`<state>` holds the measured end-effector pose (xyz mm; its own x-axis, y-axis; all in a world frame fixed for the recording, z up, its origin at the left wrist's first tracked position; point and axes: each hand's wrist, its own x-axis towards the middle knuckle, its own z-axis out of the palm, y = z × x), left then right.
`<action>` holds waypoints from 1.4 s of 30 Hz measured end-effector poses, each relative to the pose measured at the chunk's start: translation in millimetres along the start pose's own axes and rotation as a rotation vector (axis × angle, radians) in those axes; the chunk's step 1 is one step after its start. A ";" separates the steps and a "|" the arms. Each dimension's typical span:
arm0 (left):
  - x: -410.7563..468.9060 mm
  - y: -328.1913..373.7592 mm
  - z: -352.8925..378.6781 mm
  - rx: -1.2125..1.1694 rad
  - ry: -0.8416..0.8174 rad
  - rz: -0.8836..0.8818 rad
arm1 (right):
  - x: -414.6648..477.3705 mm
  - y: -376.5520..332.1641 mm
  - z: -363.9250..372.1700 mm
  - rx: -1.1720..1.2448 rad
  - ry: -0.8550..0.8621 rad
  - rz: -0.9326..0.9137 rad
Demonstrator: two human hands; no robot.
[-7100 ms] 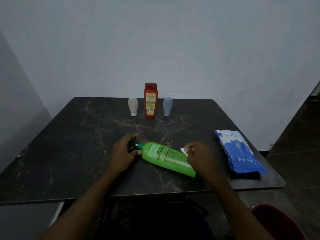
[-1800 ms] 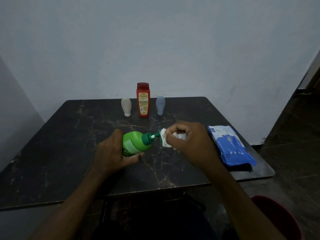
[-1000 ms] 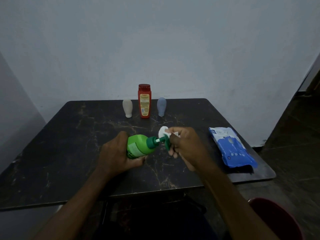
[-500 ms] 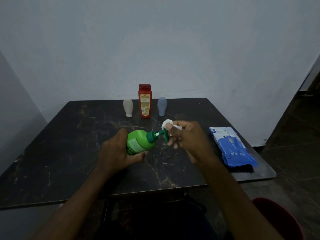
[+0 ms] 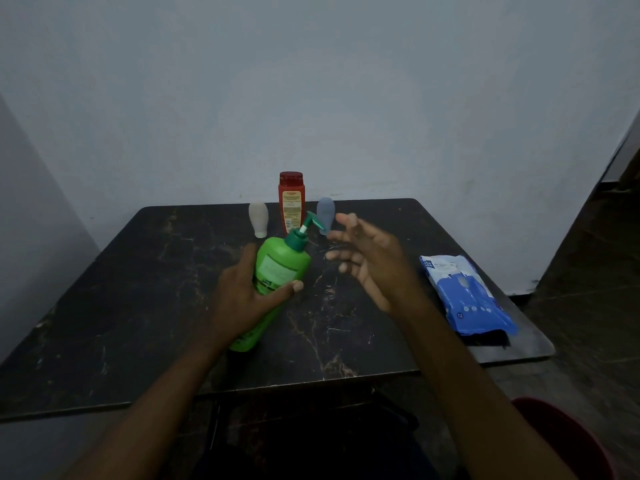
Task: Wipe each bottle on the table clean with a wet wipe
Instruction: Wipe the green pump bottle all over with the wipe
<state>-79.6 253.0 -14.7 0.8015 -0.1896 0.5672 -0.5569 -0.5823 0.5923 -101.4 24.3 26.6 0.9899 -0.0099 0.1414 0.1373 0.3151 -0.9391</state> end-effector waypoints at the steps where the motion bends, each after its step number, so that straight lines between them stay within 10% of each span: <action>1: -0.6 2.9 0.8 -0.017 -0.021 0.019 | 5.2 -1.3 2.7 -0.009 -0.048 0.022; 16: -6.1 -31.9 -25.6 -0.505 0.279 -0.311 | 69.3 76.8 9.3 -0.459 -0.032 0.239; 32: -16.5 -69.3 -53.4 -1.004 0.504 -0.827 | 134.0 151.8 84.9 -1.425 -0.383 -0.045; 42: 1.0 -70.5 -18.1 -1.386 0.539 -1.075 | 30.2 89.2 55.3 -0.340 0.034 -0.128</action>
<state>-43.4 308.2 -45.6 0.8980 0.1882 -0.3978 0.1078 0.7823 0.6135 -61.2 104.6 -35.5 0.9638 -0.0618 0.2593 0.2583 -0.0241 -0.9658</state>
